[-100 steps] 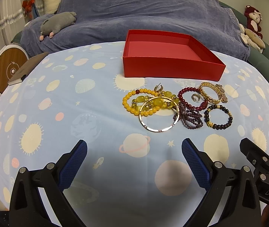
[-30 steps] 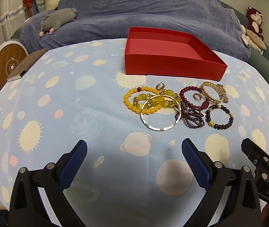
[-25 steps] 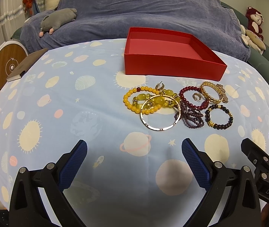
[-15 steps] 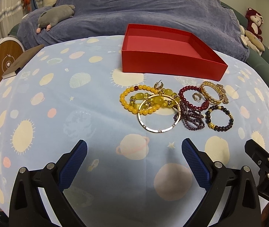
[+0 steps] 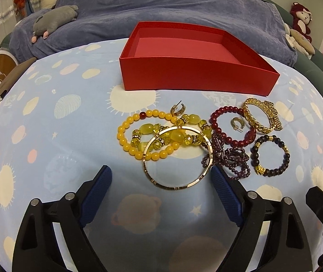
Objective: Organize jewelry
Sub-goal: 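Lower the left tool onto the thin gold bangle and close on it, then grasp the braided gold bangle with the right tool while the left tool holds the thin bangle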
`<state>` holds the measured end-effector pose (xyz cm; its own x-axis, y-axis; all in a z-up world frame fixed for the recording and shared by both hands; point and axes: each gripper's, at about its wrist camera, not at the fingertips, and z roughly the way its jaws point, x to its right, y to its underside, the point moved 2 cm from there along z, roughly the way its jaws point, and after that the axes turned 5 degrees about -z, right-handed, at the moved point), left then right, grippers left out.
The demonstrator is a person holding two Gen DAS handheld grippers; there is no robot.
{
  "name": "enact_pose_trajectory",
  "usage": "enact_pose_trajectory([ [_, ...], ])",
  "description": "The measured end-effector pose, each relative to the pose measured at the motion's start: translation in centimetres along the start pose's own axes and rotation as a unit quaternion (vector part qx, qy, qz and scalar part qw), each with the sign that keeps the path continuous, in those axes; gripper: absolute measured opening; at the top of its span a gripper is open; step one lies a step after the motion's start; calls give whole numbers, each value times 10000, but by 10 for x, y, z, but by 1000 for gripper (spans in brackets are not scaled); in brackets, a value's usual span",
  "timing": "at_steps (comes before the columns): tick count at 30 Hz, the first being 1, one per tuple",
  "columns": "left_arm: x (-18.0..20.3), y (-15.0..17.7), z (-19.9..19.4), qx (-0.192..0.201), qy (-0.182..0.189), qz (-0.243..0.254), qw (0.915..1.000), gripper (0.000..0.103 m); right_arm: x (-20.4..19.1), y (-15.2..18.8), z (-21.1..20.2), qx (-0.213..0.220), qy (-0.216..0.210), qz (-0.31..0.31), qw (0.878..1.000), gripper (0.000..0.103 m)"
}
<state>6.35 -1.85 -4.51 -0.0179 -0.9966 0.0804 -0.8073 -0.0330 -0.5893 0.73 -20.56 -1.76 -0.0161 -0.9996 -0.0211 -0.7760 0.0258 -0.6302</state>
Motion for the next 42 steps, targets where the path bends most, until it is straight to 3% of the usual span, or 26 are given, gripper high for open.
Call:
enact_pose_trajectory([
  [3,5,-2,1,56,18,64,10000,76,0,-1,0,-9,-18,12,10000,96],
  [7,11,-4,-1,98,87,149,9998,58,1,-1,0,-4,-17,9,10000,96],
  [13,7,-7,-7,157,95,40,9998,58,2,-1,1,-10,-41,36,10000,96],
  [17,-1,-13,-23,182,298,-186,9992,58,2,-7,3,24,-111,39,9999,96],
  [23,-15,-25,-42,221,415,-462,9978,58,-18,-44,13,72,-389,-227,9990,96],
  [29,-33,-28,-37,142,247,-645,9975,58,-36,-75,44,0,-648,-304,9974,95],
  [33,-42,-25,-32,26,285,-707,9971,58,-39,-80,62,-124,-725,-193,9971,80],
  [42,-51,-22,-27,-103,405,-805,9959,58,-47,-71,80,-264,-583,-289,9975,64],
])
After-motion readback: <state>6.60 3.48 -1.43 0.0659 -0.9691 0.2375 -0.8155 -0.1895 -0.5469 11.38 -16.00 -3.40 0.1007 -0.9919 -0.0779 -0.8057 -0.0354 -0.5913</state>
